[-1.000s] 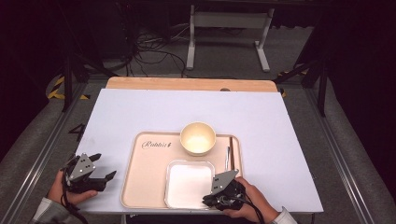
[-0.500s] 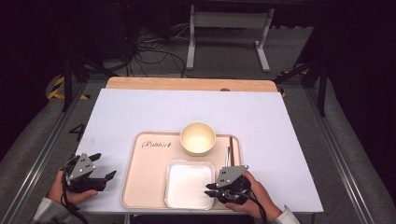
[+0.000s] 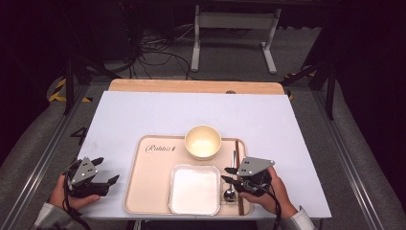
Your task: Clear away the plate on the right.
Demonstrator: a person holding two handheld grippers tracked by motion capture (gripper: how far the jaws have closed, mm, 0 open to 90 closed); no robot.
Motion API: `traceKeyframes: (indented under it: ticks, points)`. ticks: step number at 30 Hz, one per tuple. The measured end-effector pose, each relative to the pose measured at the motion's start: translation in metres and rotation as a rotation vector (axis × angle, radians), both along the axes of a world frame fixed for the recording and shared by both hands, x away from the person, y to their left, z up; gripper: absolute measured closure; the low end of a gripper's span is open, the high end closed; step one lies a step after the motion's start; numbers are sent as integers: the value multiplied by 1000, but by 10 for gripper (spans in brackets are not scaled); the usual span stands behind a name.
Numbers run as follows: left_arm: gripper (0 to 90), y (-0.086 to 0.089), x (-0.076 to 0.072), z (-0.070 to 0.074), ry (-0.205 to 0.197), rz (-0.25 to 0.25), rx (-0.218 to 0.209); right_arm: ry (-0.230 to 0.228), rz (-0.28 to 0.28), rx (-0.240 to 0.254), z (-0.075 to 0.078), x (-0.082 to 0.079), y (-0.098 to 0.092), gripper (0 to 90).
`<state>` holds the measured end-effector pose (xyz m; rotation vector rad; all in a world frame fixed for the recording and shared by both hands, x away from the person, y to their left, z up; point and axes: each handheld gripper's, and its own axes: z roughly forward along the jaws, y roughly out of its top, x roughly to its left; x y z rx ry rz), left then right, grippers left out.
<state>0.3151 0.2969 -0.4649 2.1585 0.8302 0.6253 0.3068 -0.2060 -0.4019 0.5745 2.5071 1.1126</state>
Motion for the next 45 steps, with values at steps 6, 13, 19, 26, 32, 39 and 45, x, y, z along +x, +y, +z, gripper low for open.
traceKeyframes:
  ticks: [6, 13, 19, 26, 32, 39, 45]
  points:
    - [185, 0, 0, 0, 1, 1, 1, -31, -75, 43, 8, 6, -18, 649]
    - [184, 1, 1, 0, 1, -2, 2, -67, -142, 24, 6, 12, -32, 601]
    - [184, 0, 4, 0, 3, -4, -4, -94, -189, 4, 0, 17, -45, 532]
    - [184, -3, 8, 0, 0, -16, -3, -93, -266, 28, -9, 17, -66, 438]
    - [184, -7, 11, 1, -1, -34, -4, -92, -331, 50, -17, 17, -81, 328]
    - [184, -8, 11, 2, -3, -37, -7, -121, -410, 22, -36, 23, -99, 196]
    - [184, -9, 12, 1, 2, -38, -3, -84, -435, 103, -45, 27, -117, 73]
